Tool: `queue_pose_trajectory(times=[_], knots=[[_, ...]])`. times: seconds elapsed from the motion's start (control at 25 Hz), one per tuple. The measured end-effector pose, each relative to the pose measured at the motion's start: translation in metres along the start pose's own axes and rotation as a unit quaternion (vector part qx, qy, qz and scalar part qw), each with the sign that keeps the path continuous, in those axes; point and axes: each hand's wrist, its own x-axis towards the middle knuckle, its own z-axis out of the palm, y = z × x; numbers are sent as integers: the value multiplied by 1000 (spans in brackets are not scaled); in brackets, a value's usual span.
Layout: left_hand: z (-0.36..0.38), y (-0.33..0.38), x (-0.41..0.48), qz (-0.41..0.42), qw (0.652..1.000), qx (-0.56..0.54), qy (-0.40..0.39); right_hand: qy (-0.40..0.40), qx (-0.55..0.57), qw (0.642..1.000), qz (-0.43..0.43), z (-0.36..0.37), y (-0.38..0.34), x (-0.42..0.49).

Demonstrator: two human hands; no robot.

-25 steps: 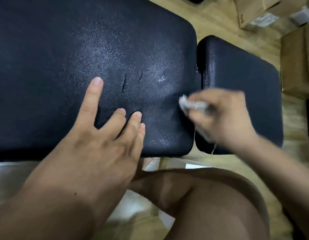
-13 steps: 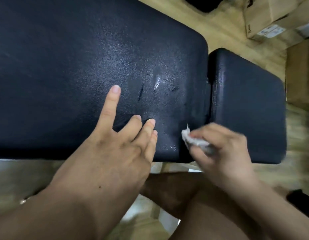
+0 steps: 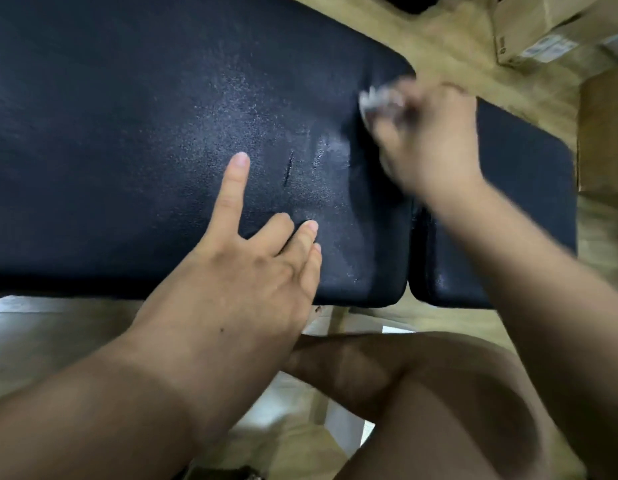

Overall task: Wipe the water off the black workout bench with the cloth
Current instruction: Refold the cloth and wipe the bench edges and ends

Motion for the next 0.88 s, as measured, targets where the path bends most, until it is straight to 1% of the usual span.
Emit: queue_pose_trajectory(times=[0.08,0.12,0.16,0.2,0.28,0.36,0.44,0.48,0.52,0.56,0.6,0.64,0.68,0.72,0.76,0.8,0.84,0.88], knots=[[0,-2,1,0,1000,-6,-6,-71,63,995,-43,-20,-10,-92],[1,-1,1,4,1000,-11,-11,-93,76,991,-67,-30,-15,-125],[2,-1,1,6,1000,-15,-16,-107,88,987,-84,-32,-13,-136],[3,-1,1,9,1000,-20,-22,-116,79,986,-95,-31,-8,-129],[2,1,0,8,998,-21,-53,-77,35,992,-99,-22,-11,-81],[-2,-3,1,8,998,15,-58,-21,13,998,-57,-6,-19,-16],[-9,2,6,26,996,32,-74,-23,11,1000,6,9,-23,42],[-14,4,9,50,993,33,-100,-32,18,999,25,12,-23,57],[-17,4,9,54,992,30,-113,-25,6,999,29,14,-21,60],[-17,3,7,51,988,14,-146,-13,-16,999,27,12,-20,50],[-16,3,6,48,990,-1,-132,3,-23,999,24,7,-21,24],[-15,1,5,21,989,-15,-147,7,-8,1000,20,2,-22,-14],[-21,2,4,9,988,-27,-152,-8,28,1000,7,-4,-24,-57],[-20,1,3,18,985,-9,-169,-43,64,997,-2,-14,-30,-105],[-14,-2,1,25,989,-4,-146,-61,80,995,-21,-23,-36,-142],[-15,-6,0,21,990,-11,-139,-65,96,992,-40,-25,-36,-157],[-18,-7,-2,9,987,-10,-160,-67,96,992,-56,-24,-34,-153],[-23,-7,-2,7,982,-1,-188,-54,84,993,-55,-21,-32,-132]])
